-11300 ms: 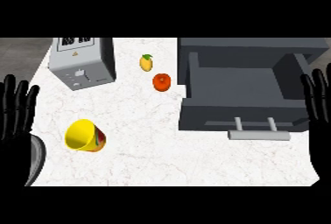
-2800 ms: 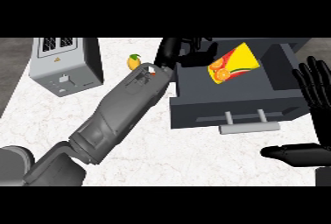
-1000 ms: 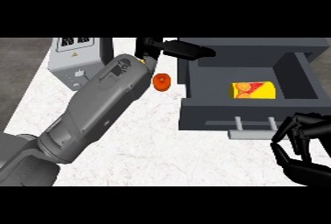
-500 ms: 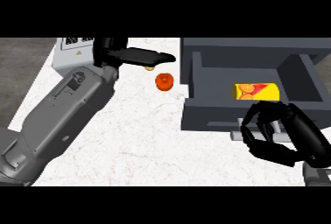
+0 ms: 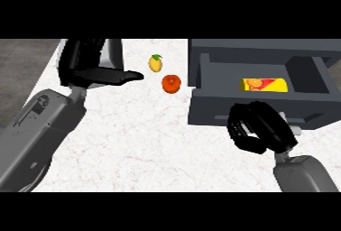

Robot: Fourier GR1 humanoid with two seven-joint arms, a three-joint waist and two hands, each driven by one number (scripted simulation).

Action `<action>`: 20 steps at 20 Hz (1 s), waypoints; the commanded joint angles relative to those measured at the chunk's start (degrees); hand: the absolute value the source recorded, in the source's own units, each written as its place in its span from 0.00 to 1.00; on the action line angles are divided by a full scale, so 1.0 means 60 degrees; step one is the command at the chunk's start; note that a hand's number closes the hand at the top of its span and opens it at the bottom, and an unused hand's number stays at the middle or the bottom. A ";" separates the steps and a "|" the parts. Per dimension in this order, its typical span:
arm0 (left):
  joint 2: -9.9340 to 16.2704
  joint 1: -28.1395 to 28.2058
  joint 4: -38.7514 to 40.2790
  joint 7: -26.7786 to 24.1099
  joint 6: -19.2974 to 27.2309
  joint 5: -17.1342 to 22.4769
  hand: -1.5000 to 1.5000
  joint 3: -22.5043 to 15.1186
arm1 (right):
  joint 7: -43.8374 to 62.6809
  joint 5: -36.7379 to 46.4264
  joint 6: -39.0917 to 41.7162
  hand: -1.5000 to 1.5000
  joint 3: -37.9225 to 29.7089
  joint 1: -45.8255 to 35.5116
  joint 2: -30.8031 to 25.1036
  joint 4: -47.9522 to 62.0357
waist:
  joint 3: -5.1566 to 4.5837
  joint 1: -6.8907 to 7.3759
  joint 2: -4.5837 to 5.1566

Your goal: Pick up the cup, place it into the drawer and close the drawer

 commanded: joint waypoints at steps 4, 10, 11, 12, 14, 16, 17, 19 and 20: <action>0.0855 0.1253 -0.1368 0.0133 -0.0529 0.0156 0.00 0.0573 | -0.1245 0.1390 -0.1515 1.00 -0.0130 -0.2088 0.0190 0.4313 | 0.0013 0.0097 0.0036; 0.0789 0.2474 -0.1058 -0.0776 -0.1460 0.0000 0.00 0.0951 | -0.2230 0.1385 -0.2629 1.00 -0.0938 -0.3937 0.0738 0.7926 | 0.0011 0.0027 0.0112; 0.0952 0.2605 -0.1402 -0.0564 -0.1473 0.0028 0.00 0.1067 | -0.2187 0.1188 -0.2284 1.00 -0.1177 -0.4614 0.0790 0.8281 | 0.0010 0.0008 0.0080; 0.1364 0.2437 -0.1499 -0.0188 -0.1673 0.0175 0.00 0.1404 | -0.2355 0.1387 -0.2878 1.00 -0.1093 -0.4565 0.1121 0.8828 | 0.0012 -0.0006 0.0079; 0.1122 0.2527 -0.1448 -0.0407 -0.1690 0.0104 0.00 0.1415 | -0.2349 0.1285 -0.2612 1.00 -0.1452 -0.5530 0.1005 0.9793 | 0.0013 0.0040 0.0115; 0.0972 0.2525 -0.1325 -0.0497 -0.1699 -0.0030 0.00 0.1269 | -0.2992 0.1010 -0.2366 1.00 -0.1827 -0.5777 0.0469 1.0501 | 0.0019 0.0116 0.0180; 0.0745 0.2704 -0.1370 -0.0691 -0.1755 -0.0021 0.00 0.1186 | -0.3011 0.1108 -0.2429 1.00 -0.1872 -0.5945 0.0298 1.0822 | 0.0019 0.0166 0.0204; 0.1208 0.2679 -0.1102 -0.0623 -0.2268 0.0151 0.00 0.1617 | -0.3137 0.1034 -0.2486 1.00 -0.2049 -0.6333 0.0365 1.1393 | 0.0017 0.0164 0.0219; 0.1094 0.2759 -0.1782 -0.0293 -0.1987 0.0157 0.00 0.1317 | -0.3106 0.0908 -0.2463 1.00 -0.2259 -0.6502 0.0141 1.1558 | 0.0034 0.0442 0.0269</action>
